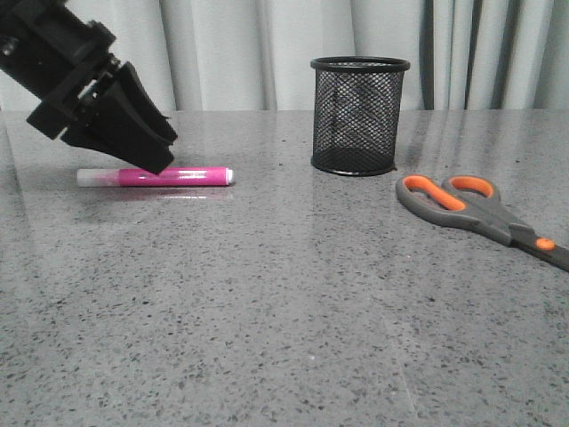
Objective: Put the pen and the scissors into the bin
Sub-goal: 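Close the left gripper on the pink marker and lift it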
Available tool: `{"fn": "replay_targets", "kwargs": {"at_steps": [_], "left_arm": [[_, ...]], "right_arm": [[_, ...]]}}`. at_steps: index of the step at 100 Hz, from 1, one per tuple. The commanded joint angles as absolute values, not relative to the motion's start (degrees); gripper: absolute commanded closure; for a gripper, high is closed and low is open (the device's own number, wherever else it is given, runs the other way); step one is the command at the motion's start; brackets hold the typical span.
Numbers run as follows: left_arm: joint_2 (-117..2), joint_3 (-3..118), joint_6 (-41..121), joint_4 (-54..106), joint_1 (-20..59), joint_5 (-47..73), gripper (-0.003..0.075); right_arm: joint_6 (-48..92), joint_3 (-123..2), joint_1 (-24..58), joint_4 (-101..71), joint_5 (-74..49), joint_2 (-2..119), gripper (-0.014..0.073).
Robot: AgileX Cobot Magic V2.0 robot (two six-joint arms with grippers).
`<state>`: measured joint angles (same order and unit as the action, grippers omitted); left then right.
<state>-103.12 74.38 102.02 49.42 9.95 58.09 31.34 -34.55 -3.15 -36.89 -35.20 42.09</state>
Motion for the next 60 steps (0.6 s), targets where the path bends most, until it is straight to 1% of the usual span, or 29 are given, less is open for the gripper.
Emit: {"fn": "replay_targets", "kwargs": {"at_steps": [1, 40, 49, 60], "left_arm": [[-102.14, 77.17, 102.22, 52.02, 10.38, 60.22, 0.0366], [-104.67, 77.78, 102.22, 50.26, 10.38, 60.12, 0.0374], [-104.94, 77.78, 102.22, 49.89, 10.38, 60.26, 0.0420], [-105.42, 77.78, 100.05, 49.48, 10.38, 60.32, 0.0510]], "right_arm": [[31.99, -36.58, -3.05, -37.88, -32.64, 42.24, 0.0141], [31.99, -36.58, -3.05, -37.88, -32.64, 42.24, 0.0141], [31.99, -36.58, -3.05, -37.88, -32.64, 42.24, 0.0141], [31.99, -36.58, -3.05, -37.88, -32.64, 42.24, 0.0141]]}}
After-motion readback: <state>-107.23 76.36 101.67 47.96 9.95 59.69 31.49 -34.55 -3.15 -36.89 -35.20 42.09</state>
